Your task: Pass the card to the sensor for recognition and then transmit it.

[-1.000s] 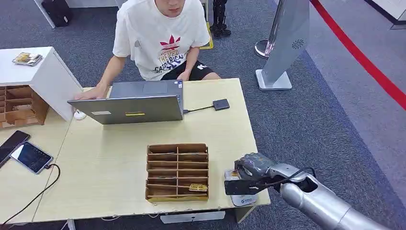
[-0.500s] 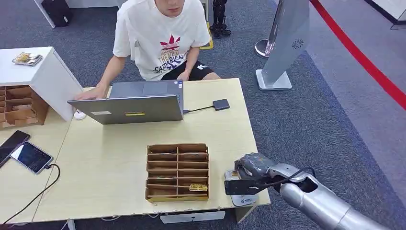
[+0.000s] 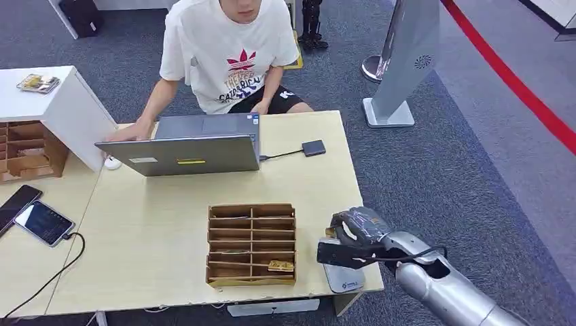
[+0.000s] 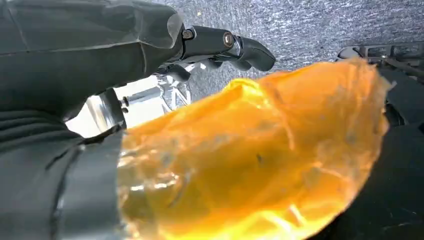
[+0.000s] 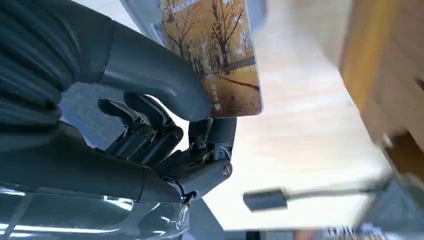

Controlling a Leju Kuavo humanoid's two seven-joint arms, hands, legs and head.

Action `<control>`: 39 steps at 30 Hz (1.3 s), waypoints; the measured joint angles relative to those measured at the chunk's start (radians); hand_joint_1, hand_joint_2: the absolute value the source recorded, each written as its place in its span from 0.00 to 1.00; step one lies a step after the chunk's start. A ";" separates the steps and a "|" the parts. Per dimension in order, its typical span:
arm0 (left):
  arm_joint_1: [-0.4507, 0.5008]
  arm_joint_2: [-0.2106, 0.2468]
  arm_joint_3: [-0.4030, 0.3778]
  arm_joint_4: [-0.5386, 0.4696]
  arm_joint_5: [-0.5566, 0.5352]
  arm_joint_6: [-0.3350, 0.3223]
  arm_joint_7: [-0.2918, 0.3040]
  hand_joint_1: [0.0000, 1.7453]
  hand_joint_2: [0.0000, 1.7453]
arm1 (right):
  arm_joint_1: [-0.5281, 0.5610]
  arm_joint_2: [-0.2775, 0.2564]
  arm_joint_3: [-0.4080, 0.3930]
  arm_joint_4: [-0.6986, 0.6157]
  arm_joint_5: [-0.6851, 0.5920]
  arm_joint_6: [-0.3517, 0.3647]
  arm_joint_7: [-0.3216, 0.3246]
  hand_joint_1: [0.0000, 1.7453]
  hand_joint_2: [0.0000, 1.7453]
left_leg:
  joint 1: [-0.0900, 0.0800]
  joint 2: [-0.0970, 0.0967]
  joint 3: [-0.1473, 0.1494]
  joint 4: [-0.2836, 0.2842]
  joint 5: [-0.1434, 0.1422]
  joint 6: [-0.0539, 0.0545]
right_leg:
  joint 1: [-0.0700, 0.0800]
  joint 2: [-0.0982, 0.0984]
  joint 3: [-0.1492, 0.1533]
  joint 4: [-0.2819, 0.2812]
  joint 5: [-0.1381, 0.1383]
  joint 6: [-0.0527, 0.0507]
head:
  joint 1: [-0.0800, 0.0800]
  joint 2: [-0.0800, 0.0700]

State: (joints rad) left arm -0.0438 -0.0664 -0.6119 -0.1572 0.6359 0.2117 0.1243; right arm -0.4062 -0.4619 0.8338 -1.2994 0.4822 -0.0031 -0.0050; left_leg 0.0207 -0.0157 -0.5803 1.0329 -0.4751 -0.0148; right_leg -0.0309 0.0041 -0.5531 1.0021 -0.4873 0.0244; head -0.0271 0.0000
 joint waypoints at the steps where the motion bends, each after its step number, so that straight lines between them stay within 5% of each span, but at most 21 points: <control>1: 0.000 0.000 0.000 0.000 0.004 0.001 -0.002 0.00 0.00 | 0.010 0.008 -0.022 -0.019 0.001 -0.016 -0.004 1.00 1.00 | 0.000 0.000 0.000 0.000 0.000 0.000 | 0.000 0.000 0.000 0.000 0.000 0.000 | 0.000 0.000; 21: 0.001 -0.002 0.000 0.000 0.022 0.010 -0.014 0.00 0.00 | 0.105 0.098 -0.264 -0.298 0.030 -0.131 -0.027 1.00 1.00 | 0.000 0.000 -0.002 0.000 0.000 0.000 | 0.000 0.000 -0.002 0.000 0.000 0.000 | 0.000 0.000; 39: -0.001 -0.002 0.000 0.000 0.000 0.007 -0.015 0.00 0.00 | 0.016 0.199 -0.278 -0.325 0.020 -0.119 -0.039 1.00 1.00 | 0.000 0.000 -0.004 0.000 0.000 0.000 | 0.000 0.000 -0.002 0.000 0.000 0.000 | 0.000 0.000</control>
State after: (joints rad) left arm -0.0447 -0.0679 -0.6119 -0.1572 0.6356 0.2186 0.1095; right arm -0.3904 -0.2625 0.5562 -1.6239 0.5024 -0.1221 -0.0443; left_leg 0.0207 -0.0156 -0.5838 1.0328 -0.4749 -0.0143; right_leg -0.0310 0.0043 -0.5555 1.0022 -0.4874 0.0246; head -0.0271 0.0000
